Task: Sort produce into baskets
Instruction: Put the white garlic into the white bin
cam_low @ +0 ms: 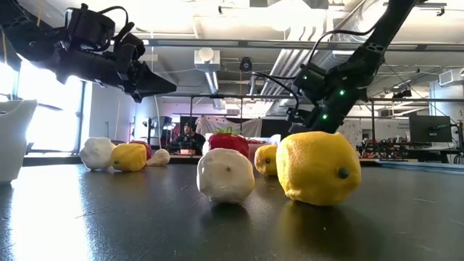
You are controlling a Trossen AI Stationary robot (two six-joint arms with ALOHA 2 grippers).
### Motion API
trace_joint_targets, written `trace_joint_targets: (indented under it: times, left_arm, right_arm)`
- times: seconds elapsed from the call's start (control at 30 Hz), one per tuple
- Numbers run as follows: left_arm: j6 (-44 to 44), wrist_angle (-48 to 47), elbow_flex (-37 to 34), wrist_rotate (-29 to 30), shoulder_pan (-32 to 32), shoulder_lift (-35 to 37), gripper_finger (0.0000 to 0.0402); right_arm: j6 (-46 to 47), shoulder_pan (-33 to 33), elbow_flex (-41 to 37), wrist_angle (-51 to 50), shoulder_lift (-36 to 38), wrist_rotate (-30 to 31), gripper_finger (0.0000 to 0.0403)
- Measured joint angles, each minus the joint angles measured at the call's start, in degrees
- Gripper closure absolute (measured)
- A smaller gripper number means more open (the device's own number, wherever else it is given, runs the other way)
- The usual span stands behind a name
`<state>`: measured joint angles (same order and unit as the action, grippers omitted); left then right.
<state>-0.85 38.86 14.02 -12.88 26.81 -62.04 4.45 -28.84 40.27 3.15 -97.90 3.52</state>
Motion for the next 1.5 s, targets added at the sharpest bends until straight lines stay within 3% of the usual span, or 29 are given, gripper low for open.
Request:
trace_joint_targets:
  times: [0.2, 0.4, 0.57, 0.73, 0.9, 1.33, 1.5]
  left_arm:
    - [0.01, -0.01, 0.00, 0.04, -0.20, 0.00, 0.0401]
    - [0.01, -0.01, 0.00, 0.04, -0.21, 0.00, 0.0401]
    - [0.01, 0.01, 0.00, 0.04, -0.22, 0.01, 0.0402]
    - [0.01, 0.03, 0.00, 0.02, -0.24, 0.00, 0.0401]
    - [0.02, 0.03, 0.00, 0.02, -0.24, 0.00, 0.0402]
    - [0.01, 0.59, 0.00, 0.02, -0.24, 0.00, 0.0402]
    - [-0.14, 0.90, 0.00, 0.39, -0.24, 0.00, 0.0401]
  right_arm:
    - [-0.46, 0.01, -0.25, -1.13, 2.58, 0.72, 0.0383]
    - [2.93, 1.91, -0.24, -9.64, 12.32, -0.44, 0.0378]
    - [10.39, 8.40, -0.24, -21.74, 23.72, -1.18, 0.0393]
    - [25.42, 19.84, -0.22, -30.59, 33.78, -1.64, 0.0395]
    - [41.57, 34.60, -0.22, -33.22, 38.78, 1.06, 0.0394]
    - [84.72, 69.21, -0.17, -37.25, 39.48, 15.25, 0.0394]
    - [94.50, 79.57, 4.54, -42.47, 37.42, 23.16, 0.0395]
